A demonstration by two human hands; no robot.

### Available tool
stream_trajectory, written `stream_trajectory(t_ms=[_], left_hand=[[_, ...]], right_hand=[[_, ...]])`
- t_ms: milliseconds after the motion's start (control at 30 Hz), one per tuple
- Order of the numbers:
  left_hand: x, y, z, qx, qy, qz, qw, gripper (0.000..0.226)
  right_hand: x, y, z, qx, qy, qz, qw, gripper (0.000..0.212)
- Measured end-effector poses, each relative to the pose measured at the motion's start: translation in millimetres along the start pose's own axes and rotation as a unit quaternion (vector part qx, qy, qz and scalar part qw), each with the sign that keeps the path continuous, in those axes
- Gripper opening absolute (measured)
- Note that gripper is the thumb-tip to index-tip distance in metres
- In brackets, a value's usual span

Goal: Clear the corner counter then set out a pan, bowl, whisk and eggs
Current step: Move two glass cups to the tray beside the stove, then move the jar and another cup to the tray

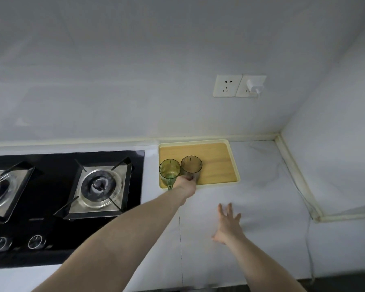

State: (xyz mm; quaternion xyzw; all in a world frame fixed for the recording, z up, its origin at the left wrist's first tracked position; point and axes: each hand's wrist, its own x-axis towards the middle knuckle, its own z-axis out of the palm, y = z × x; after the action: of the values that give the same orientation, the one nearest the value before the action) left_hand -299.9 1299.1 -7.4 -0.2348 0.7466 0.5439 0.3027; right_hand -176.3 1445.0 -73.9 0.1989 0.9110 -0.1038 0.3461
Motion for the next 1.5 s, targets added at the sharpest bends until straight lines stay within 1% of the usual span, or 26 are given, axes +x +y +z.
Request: stream_trajectory(t_ms=[67,300,400,500,567,600,667,733,800,833,900,1067,1267,1367,1500], left_hand=[[4.4,-3.4,1.4,0.006,0.0,-0.006,1.0,0.043],[-1.4,-12.1,-1.2,0.007,0.011,-0.003,1.0,0.04],[-11.7,-15.2,-8.4,0.012,0.007,0.018,1.0,0.04],[-34.4,-23.3,-21.7,0.018,-0.016,0.055,0.998,0.036],[-57.4,-33.6,-38.6,0.048,-0.037,0.081,0.995,0.032],[-69.2,-38.9,-47.6,0.08,-0.044,0.096,0.991,0.032],[-89.5,-55.2,-74.2,0.158,-0.035,0.135,0.977,0.03],[-105.0,-76.3,-108.0,0.236,-0.007,0.181,0.955,0.029],[-116.1,-95.2,-140.3,0.295,0.016,0.207,0.933,0.03],[-122.9,-105.8,-159.3,0.308,0.031,0.208,0.928,0.031],[-137.1,-124.8,-192.4,0.323,0.067,0.198,0.923,0.033],[-174.2,-168.9,-266.4,0.335,0.157,0.162,0.915,0.036],[-233.4,-228.0,-345.7,0.271,0.247,0.11,0.924,0.037],[-268.9,-258.0,-382.1,0.24,0.283,0.089,0.924,0.035],[-311.7,-301.2,-428.5,0.22,0.335,0.074,0.913,0.035]], right_hand=[[-0.2,1.0,-0.3,0.004,0.003,-0.004,1.0,0.125],[0.0,0.4,-2.7,-0.009,0.005,-0.005,1.0,0.125],[-0.3,0.6,-3.5,-0.008,0.001,-0.003,1.0,0.124],[-1.3,1.0,-4.8,-0.007,-0.006,0.001,1.0,0.125],[-3.6,-1.4,-5.5,-0.007,-0.009,0.0,1.0,0.12],[-4.9,-2.1,-5.5,0.001,-0.012,0.004,1.0,0.115],[-10.7,-11.1,-6.3,0.017,0.002,-0.01,1.0,0.1],[-20.2,-29.2,-6.3,0.033,0.035,-0.071,0.996,0.08],[-32.8,-49.6,-5.7,0.079,0.087,-0.153,0.981,0.055],[-41.2,-65.0,-5.6,0.101,0.104,-0.196,0.97,0.046],[-58.6,-95.8,-4.4,0.135,0.1,-0.262,0.95,0.036],[-102.2,-177.2,0.7,0.157,0.05,-0.379,0.911,0.029],[-164.0,-274.5,16.5,0.135,0.001,-0.491,0.861,0.029],[-204.6,-324.0,32.9,0.126,-0.018,-0.53,0.839,0.034],[-257.2,-379.2,63.7,0.122,-0.051,-0.555,0.821,0.038]])
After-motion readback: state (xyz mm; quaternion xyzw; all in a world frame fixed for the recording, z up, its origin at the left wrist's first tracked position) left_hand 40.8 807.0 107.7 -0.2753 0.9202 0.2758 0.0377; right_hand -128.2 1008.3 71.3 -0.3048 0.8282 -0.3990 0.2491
